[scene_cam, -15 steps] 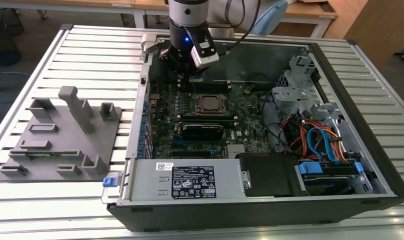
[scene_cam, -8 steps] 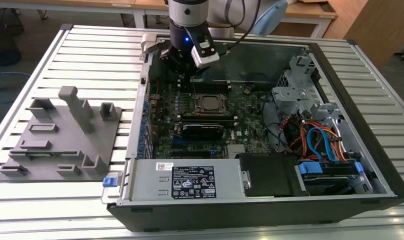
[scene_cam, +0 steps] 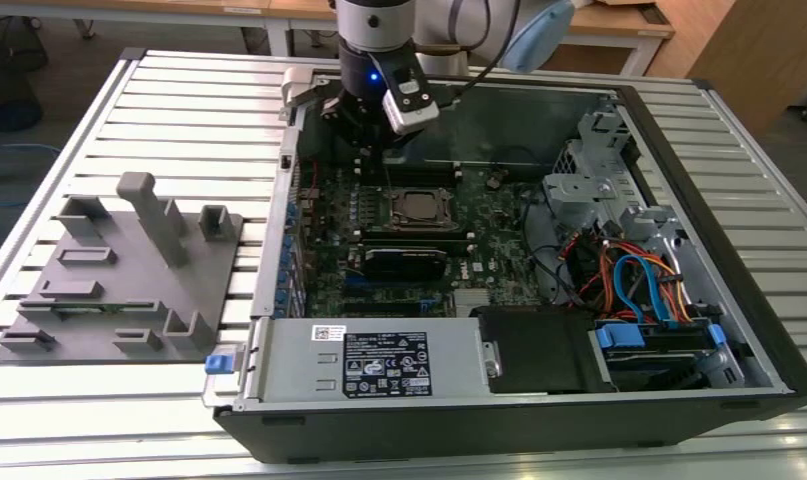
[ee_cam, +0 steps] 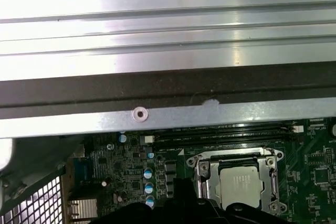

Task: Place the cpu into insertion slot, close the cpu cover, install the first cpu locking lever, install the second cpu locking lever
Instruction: 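Install the first cpu locking lever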

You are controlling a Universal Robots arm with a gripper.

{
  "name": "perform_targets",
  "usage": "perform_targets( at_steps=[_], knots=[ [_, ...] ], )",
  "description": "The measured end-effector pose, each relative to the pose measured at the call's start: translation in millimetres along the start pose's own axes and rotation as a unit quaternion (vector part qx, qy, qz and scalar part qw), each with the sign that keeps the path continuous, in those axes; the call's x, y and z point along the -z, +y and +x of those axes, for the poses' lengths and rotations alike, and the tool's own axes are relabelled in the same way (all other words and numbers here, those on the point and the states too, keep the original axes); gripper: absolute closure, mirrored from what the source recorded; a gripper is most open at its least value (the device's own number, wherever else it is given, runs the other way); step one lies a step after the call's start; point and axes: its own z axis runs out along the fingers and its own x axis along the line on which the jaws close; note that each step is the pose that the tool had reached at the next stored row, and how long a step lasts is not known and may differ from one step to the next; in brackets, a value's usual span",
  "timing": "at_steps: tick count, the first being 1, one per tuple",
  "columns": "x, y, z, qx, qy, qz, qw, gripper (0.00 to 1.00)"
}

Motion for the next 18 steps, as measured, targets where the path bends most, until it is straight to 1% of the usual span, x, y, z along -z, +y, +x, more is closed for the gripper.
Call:
perform_targets(
  at_steps=[4, 11, 18],
  knots=[
    [0.0, 0.7, 0.6, 0.0, -0.0008, -0.0001, 1.0, 0.9],
    [0.1, 0.9, 2.0, 0.0, -0.0008, -0.001, 1.0, 0.9],
    [0.1, 4.7, 2.4, 0.0, -0.0008, -0.0014, 1.0, 0.9]
  ],
)
